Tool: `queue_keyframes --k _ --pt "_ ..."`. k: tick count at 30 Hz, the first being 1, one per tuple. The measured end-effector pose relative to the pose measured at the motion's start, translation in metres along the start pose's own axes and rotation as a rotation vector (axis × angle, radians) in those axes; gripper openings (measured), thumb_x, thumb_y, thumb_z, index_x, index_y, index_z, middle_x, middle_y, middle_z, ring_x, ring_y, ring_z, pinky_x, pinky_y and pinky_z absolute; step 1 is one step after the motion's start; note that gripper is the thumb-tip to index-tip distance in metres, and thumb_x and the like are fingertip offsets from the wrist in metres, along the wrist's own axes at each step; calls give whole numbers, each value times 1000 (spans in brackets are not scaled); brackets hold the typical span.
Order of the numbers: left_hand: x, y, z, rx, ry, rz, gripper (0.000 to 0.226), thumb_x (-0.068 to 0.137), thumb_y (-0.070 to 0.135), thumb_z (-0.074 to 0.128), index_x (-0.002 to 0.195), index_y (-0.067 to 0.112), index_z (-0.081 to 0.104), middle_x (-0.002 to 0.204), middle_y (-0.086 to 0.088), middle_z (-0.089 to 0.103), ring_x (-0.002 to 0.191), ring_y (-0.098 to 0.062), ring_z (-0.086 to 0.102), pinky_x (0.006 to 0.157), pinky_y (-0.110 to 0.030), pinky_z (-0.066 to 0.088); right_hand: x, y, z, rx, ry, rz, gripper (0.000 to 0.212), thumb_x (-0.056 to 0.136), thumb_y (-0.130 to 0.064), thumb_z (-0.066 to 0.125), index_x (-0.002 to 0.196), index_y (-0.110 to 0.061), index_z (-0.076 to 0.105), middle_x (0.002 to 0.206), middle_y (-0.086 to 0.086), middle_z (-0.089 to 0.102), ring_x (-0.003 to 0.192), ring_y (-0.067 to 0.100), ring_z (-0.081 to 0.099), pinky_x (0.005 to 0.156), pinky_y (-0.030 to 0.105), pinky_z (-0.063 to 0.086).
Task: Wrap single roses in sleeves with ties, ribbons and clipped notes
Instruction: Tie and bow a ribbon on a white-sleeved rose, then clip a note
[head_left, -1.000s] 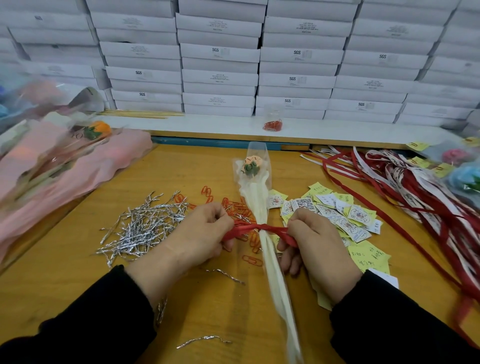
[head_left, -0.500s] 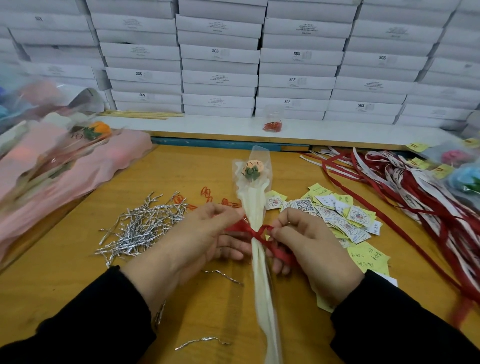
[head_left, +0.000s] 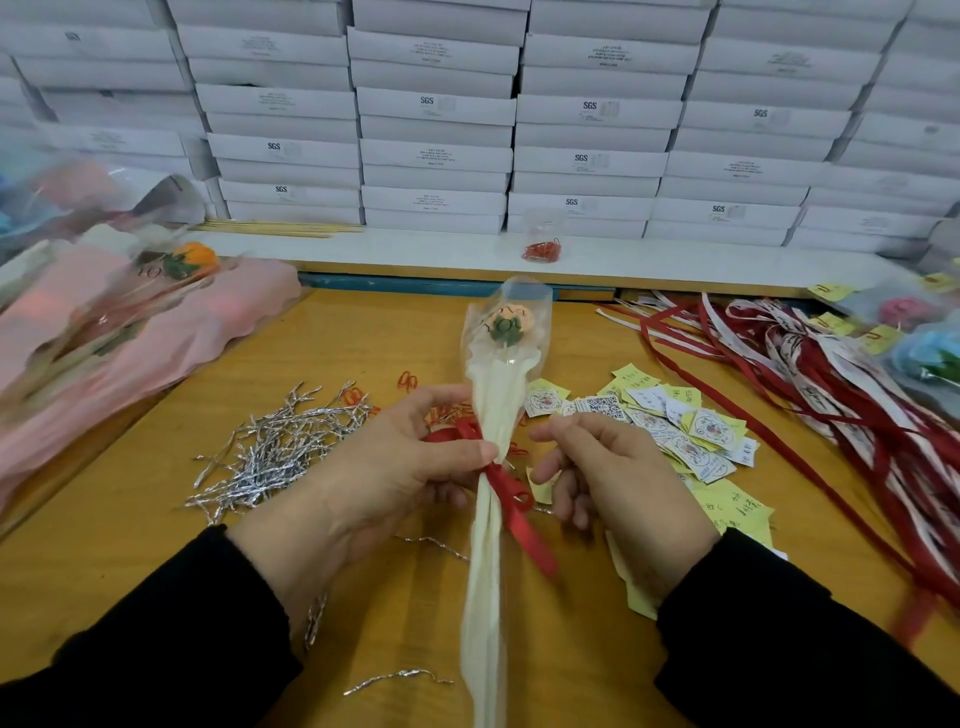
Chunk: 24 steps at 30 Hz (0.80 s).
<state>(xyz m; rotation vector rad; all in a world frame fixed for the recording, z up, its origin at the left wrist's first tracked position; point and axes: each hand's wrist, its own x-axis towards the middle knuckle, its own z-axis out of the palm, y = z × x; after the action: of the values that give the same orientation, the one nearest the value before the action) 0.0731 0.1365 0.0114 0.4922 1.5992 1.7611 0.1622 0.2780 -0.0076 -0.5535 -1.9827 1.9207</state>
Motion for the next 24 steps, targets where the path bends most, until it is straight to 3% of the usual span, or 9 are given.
queue_keyframes --k 5,9,14,16,20,24 --pt "-4 4 0 86 -151 -53 82 57 2 72 132 19 44 84 -16 71 68 -24 64 48 -22 51 4 -4 -2 180 -55 102 26 88 -33 57 85 -9 65 63 -1 64 39 9 47 34 16 33" --pt "-4 6 -4 227 -246 -90 83 56 8 74 132 22 43 85 -12 72 70 -20 66 52 -21 52 3 -8 -3 310 -52 109 23 89 -19 57 67 -12 54 52 -5 59 38 7 46 34 16 34" --pt "-5 16 -13 356 -300 -78 50 64 20 71 112 11 60 86 -18 67 65 -23 60 52 -24 50 -1 -8 5 377 -149 122 11 85 -6 60 78 -6 52 56 6 61 42 10 53 40 17 44" --pt "-4 17 -16 346 -282 -96 49 64 26 71 105 3 60 85 -23 66 60 -26 62 52 -27 51 -4 -6 11 369 -180 121 11 82 -5 63 85 -3 53 60 10 63 44 12 56 43 17 48" --pt "-5 19 -22 273 -291 -161 45 68 5 70 107 -8 52 88 -29 62 56 -29 66 50 -33 57 -6 -5 15 336 -217 120 16 81 -13 65 92 -2 60 69 11 65 47 12 58 43 18 47" --pt "-8 18 -29 395 -334 -223 50 65 4 78 108 -7 55 90 -30 60 68 -31 65 56 -34 54 3 -7 4 344 -56 126 16 90 -24 57 83 -9 59 63 0 64 43 10 51 39 17 37"
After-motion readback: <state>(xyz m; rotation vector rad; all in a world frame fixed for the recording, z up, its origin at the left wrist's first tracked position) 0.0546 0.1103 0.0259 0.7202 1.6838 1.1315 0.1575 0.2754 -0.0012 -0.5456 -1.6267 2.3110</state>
